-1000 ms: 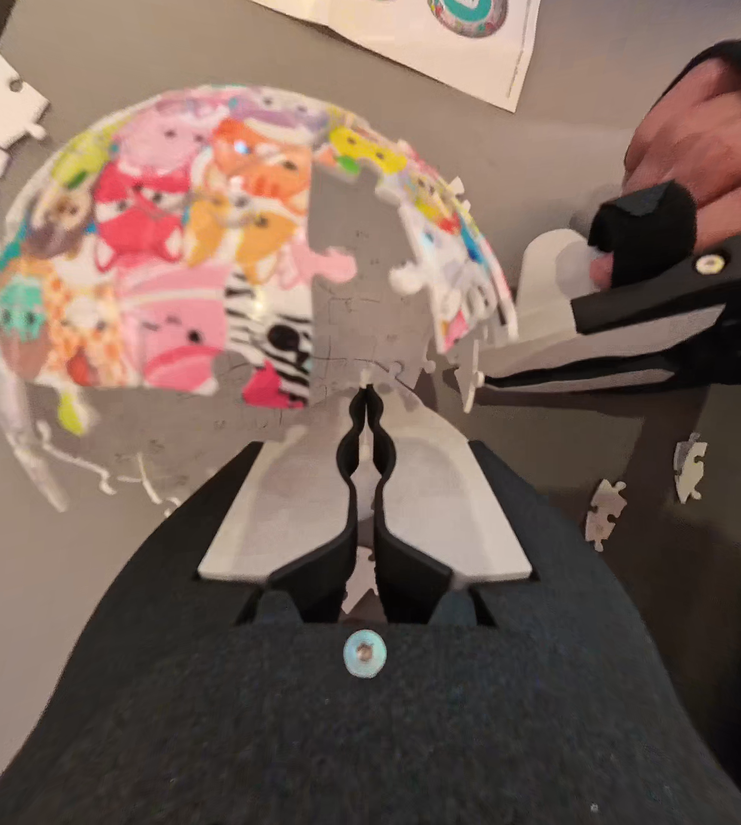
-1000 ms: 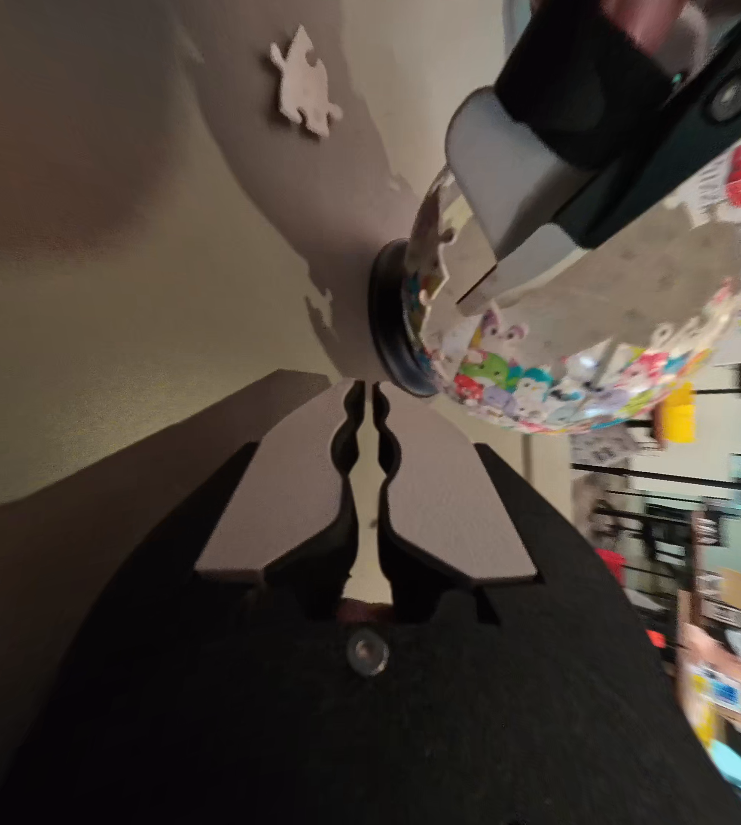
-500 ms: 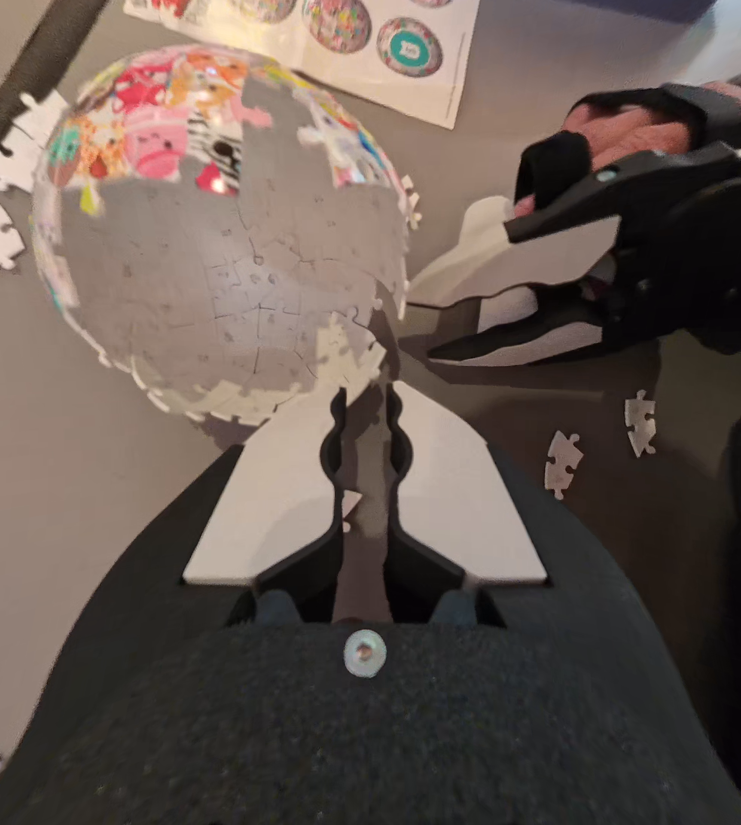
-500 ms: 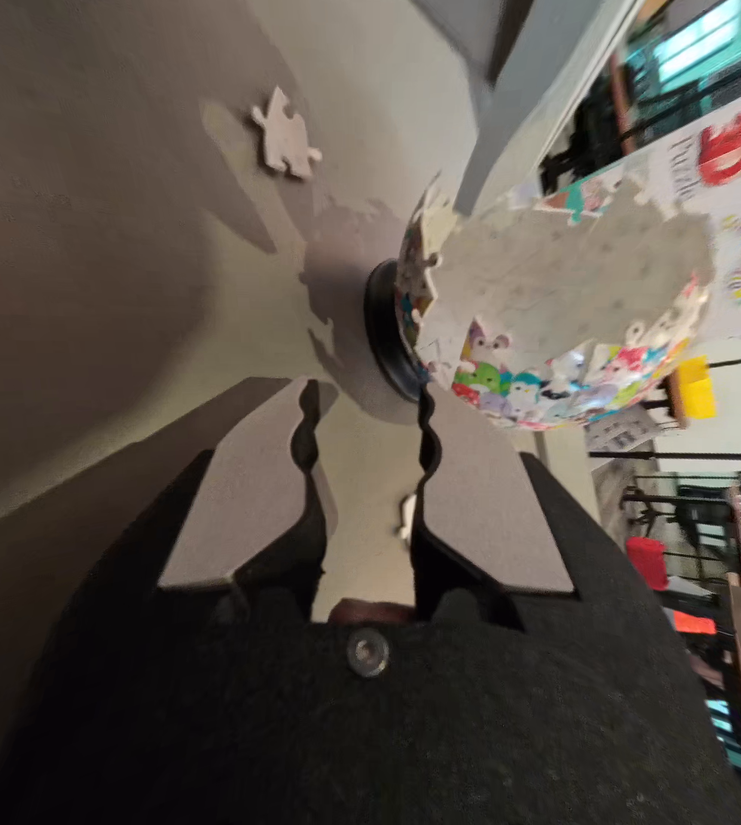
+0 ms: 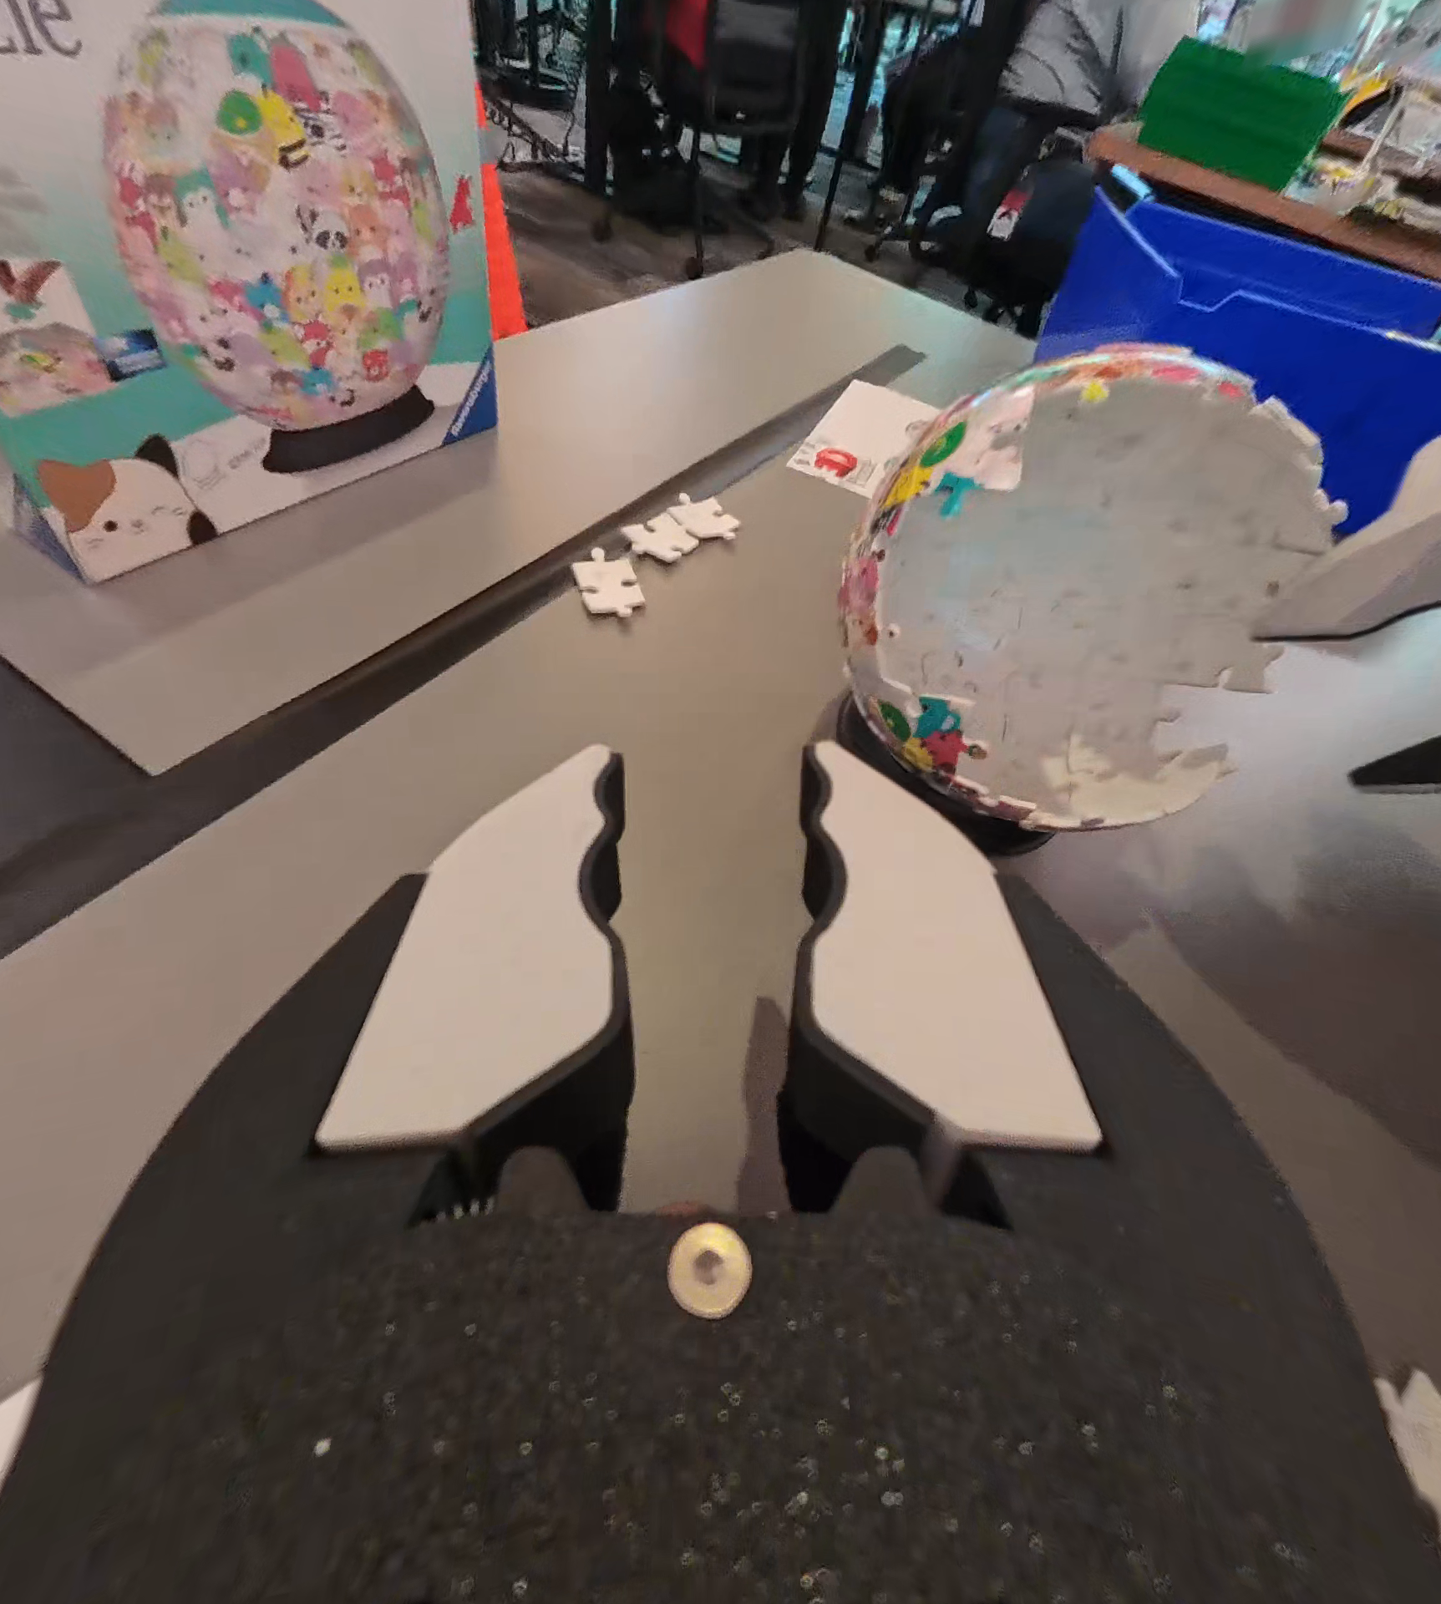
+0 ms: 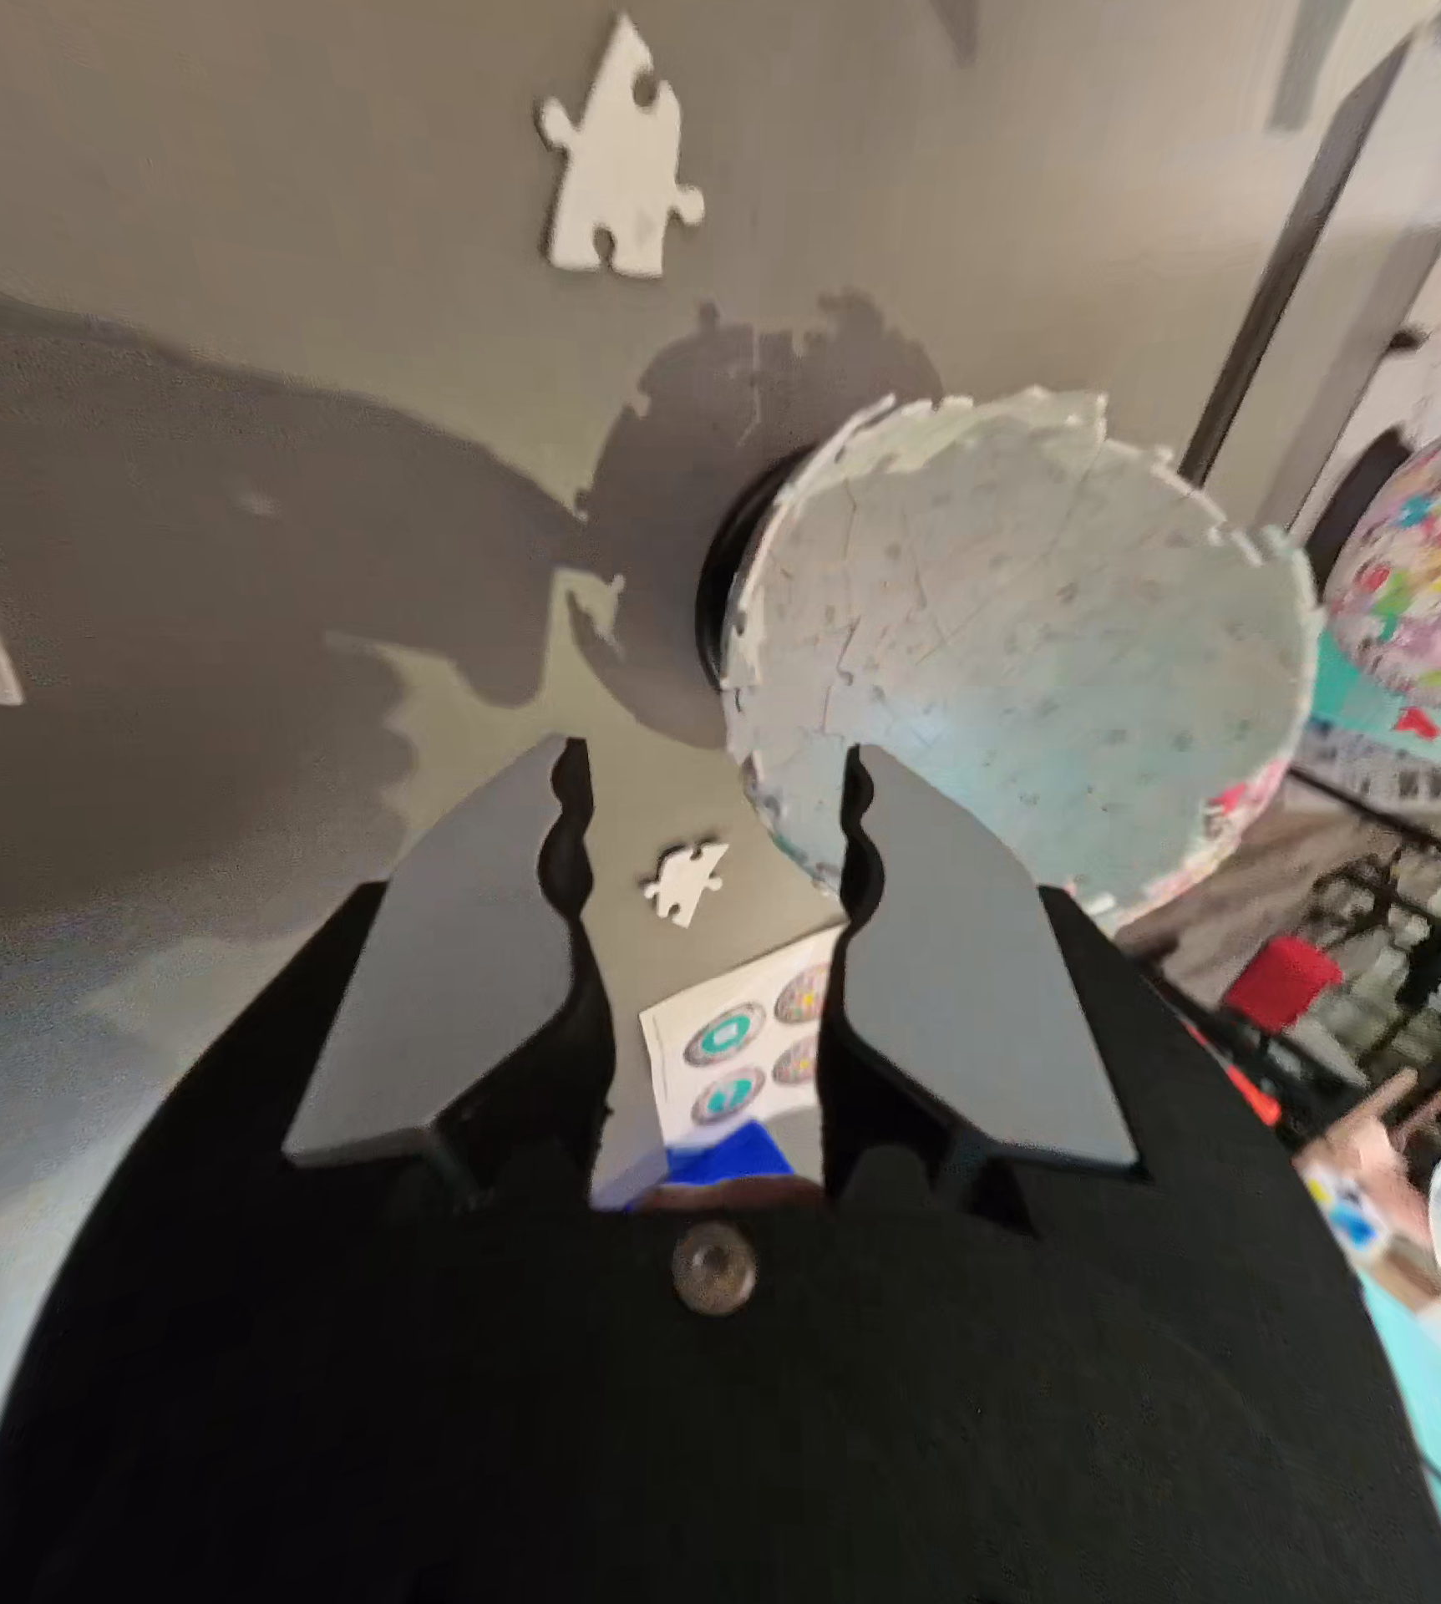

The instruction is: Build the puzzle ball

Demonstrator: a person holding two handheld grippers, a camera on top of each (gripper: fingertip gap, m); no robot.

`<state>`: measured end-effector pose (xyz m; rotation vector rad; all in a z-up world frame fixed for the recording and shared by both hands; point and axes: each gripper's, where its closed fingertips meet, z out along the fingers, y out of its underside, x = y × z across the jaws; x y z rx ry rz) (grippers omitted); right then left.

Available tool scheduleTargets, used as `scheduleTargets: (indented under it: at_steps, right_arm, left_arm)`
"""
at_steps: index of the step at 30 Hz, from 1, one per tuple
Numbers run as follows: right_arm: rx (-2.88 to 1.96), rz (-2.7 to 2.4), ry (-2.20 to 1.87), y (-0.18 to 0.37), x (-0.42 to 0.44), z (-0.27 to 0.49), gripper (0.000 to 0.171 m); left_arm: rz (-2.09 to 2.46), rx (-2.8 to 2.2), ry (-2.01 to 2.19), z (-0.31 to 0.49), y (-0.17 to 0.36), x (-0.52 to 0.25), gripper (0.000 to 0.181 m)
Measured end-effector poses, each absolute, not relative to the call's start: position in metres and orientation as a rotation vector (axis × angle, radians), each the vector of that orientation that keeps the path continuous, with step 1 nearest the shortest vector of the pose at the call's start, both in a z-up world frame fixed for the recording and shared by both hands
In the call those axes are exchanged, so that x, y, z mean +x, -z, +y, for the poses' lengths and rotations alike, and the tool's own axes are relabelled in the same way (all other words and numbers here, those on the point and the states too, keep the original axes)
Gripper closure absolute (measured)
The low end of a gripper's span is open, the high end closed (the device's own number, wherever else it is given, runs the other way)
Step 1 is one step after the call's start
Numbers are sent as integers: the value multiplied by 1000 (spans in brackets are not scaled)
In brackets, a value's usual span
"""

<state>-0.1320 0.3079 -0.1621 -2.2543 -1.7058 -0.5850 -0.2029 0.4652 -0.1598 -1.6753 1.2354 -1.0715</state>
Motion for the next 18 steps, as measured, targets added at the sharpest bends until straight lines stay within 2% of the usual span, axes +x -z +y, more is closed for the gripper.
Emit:
scheduleTargets:
  at_steps: [5,12,15,18]
  right_arm:
    - [-2456,-1720,716,181,-131,313,116]
    - [-2495,-1800,917,193,-130,324,120]
    - [-2432,-1878,995,192,-133,333,132]
    - [-2443,-1947,1107,193,-121,338,133]
  left_arm:
    - [1196,-1648,923,470,157,-225,151]
    - [1129,-1690,1042,471,151,-228,151]
    - [1164,-1686,986,468,155,-225,151]
    - [1195,-1669,957,461,156,-222,151]
